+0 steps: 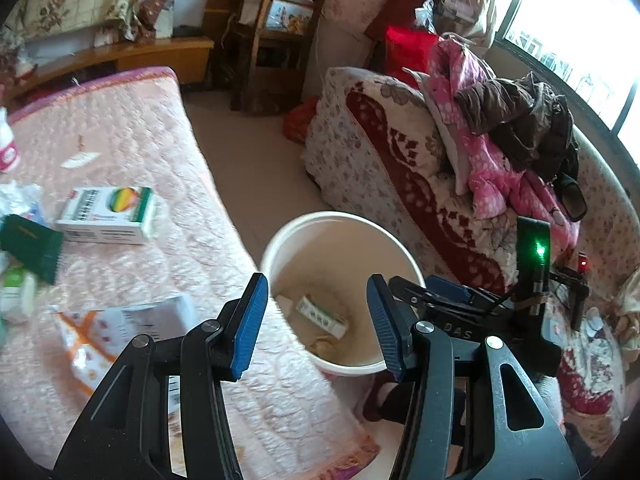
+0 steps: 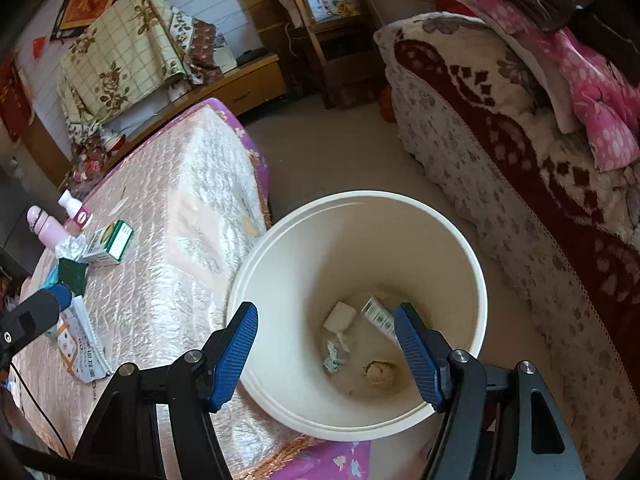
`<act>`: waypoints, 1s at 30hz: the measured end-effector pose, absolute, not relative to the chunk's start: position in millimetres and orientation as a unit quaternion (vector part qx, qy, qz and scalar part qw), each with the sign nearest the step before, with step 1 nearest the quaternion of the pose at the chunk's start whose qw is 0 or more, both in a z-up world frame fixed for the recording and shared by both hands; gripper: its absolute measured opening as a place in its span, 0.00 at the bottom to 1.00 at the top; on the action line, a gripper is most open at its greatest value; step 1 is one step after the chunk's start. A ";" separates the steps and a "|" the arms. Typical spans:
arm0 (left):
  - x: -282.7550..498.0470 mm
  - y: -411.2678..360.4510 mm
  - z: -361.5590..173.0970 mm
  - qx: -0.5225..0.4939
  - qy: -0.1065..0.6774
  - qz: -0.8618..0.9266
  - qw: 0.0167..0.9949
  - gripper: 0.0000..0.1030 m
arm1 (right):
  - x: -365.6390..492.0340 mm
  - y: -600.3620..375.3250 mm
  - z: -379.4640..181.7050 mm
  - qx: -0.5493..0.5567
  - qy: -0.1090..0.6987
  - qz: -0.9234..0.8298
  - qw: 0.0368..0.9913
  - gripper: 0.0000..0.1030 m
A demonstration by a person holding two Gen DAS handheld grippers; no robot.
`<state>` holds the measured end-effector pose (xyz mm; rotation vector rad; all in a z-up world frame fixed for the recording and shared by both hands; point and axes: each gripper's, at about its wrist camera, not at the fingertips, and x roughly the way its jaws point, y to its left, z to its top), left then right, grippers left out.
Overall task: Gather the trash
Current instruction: 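Carry the wrapper and milk carton over the white bucket and release both, then move both tools back over the table toward the remaining items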
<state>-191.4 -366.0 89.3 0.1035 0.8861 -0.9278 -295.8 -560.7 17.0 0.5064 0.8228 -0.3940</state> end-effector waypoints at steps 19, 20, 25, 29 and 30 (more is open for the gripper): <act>-160.5 -244.9 99.4 0.041 0.385 -0.333 0.860 0.48 | -258.0 -472.7 52.4 0.193 0.388 -0.110 0.894 0.68; -156.7 -237.0 99.2 0.038 0.387 -0.327 0.861 0.48 | -254.0 -467.1 54.9 0.190 0.387 -0.104 0.896 0.68; -131.9 -185.6 94.3 0.020 0.397 -0.280 0.874 0.48 | -235.7 -442.9 62.0 0.174 0.388 -0.080 0.901 0.68; -112.7 -146.9 88.3 0.000 0.404 -0.238 0.883 0.48 | -217.6 -425.2 64.3 0.164 0.390 -0.058 0.904 0.69; -109.0 -141.4 86.7 -0.005 0.407 -0.231 0.884 0.49 | -211.5 -421.5 64.7 0.159 0.392 -0.054 0.904 0.69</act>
